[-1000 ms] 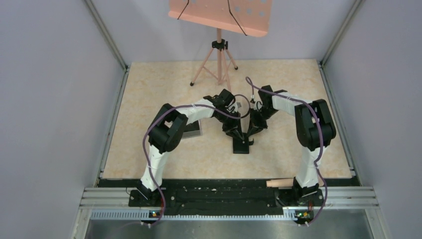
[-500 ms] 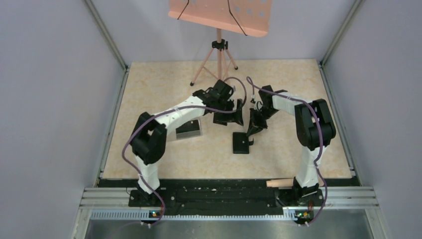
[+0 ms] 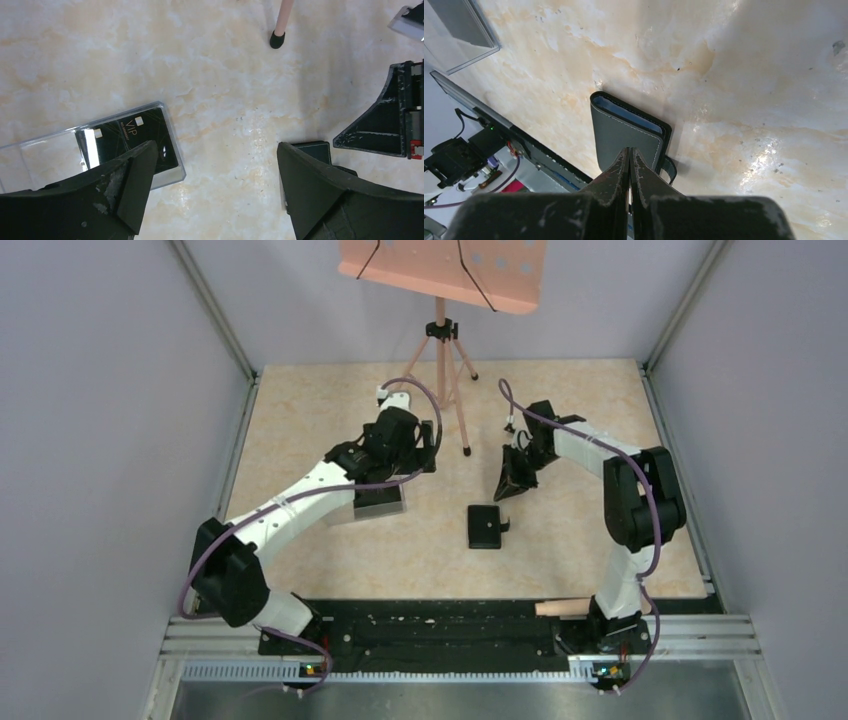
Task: Put the credit cards into the card holder
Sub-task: Close the card holder at the center of the board.
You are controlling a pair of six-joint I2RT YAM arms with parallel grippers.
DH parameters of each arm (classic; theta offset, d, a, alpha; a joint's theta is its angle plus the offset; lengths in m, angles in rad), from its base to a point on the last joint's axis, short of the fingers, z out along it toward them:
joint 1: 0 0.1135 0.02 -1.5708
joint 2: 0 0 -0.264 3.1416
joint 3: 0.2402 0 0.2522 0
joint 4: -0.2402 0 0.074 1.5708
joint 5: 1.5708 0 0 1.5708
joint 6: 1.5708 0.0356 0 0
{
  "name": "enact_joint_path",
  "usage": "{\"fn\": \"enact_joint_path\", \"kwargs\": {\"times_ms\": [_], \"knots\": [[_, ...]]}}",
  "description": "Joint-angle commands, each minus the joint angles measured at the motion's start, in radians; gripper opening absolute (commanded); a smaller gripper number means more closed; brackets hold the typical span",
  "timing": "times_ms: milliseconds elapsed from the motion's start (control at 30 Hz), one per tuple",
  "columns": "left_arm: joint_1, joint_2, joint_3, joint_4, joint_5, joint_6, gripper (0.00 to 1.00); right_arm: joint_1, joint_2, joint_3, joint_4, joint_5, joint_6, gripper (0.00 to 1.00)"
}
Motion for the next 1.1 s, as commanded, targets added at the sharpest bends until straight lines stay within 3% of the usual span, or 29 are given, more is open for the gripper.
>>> {"fn": "enact_joint_path", "kwargs": {"times_ms": [0,233,467,600,700,1067], "knots": [[0.021,0.002,-0.035,0.093,0.099,-0.022,0.94,-0.004,-0.046,0.029,0.028,-0.006,-0.013,0.0],[0.024,0.05,-0.073,0.225,0.379,-0.097,0.95,-0.01,-0.05,-0.015,0.029,-0.006,-0.014,0.0],[-0.016,0.26,0.016,0.232,0.666,-0.166,0.73,-0.091,-0.103,-0.091,0.029,0.042,0.016,0.0],[-0.032,0.361,0.055,0.216,0.751,-0.176,0.55,-0.135,-0.129,-0.13,0.006,0.061,0.01,0.0],[-0.032,0.415,0.082,0.199,0.79,-0.173,0.48,-0.138,-0.147,-0.167,-0.006,0.068,0.004,0.0],[-0.039,0.537,0.154,0.136,0.83,-0.158,0.34,-0.132,-0.136,-0.236,0.001,-0.018,-0.003,0.0]]}}
